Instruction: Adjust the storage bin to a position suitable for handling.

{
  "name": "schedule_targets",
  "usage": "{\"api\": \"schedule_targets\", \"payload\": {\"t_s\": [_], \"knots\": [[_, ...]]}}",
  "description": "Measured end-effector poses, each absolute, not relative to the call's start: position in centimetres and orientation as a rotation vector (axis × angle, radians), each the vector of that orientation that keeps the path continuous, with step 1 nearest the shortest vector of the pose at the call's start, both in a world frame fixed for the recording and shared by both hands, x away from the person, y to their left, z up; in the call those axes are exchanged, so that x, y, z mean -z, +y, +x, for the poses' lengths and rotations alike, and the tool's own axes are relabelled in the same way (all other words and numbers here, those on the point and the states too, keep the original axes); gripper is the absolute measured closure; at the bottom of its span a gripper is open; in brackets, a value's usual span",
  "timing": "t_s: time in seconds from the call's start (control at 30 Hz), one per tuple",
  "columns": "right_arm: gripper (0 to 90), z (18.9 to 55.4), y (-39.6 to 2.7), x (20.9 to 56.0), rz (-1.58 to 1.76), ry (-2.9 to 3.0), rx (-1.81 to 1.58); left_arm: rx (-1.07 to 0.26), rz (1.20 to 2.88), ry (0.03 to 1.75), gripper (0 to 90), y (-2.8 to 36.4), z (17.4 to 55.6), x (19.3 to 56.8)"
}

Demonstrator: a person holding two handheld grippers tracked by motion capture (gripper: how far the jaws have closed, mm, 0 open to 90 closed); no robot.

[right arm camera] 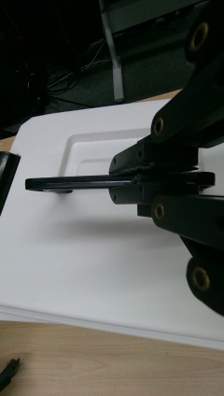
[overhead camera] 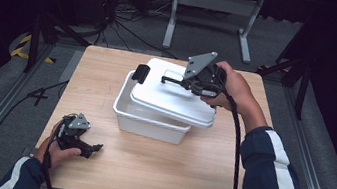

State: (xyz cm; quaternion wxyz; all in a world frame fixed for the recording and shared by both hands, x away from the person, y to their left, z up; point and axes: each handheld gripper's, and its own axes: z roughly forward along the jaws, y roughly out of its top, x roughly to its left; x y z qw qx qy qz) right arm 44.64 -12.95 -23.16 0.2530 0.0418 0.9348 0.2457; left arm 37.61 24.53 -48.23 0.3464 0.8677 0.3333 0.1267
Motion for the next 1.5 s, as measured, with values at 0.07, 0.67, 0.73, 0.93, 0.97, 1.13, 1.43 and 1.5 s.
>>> {"api": "schedule_targets", "payload": {"t_s": [0.07,0.67,0.73,0.93,0.97,1.13,1.43,1.5], "knots": [[85.2,44.6,-13.5,23.0,0.122,2.537,-0.670,-0.332,2.246,0.866,0.4,24.5,37.6,48.3],[85.2,44.3,-18.9,22.4,0.214,2.508,-0.680,-0.330,2.244,0.870,0.4,24.5,37.6,48.3],[85.2,44.3,-19.6,22.3,0.225,2.501,-0.673,-0.326,2.244,0.873,0.4,24.5,37.5,48.3],[85.2,44.0,-21.9,22.2,0.280,2.490,-0.660,-0.325,2.244,0.873,0.4,24.5,37.5,48.3],[85.1,44.0,-22.4,22.2,0.289,2.486,-0.660,-0.326,2.244,0.873,0.4,24.5,37.5,48.3],[85.1,43.8,-24.2,22.2,0.328,2.473,-0.653,-0.321,2.244,0.876,0.4,24.5,37.5,48.3],[85.1,43.1,-27.5,22.4,0.405,2.452,-0.662,-0.322,2.248,0.874,0.4,24.5,37.5,48.3],[85.1,43.0,-28.1,22.5,0.421,2.448,-0.657,-0.322,2.248,0.874,0.4,24.5,37.5,48.3]]}}
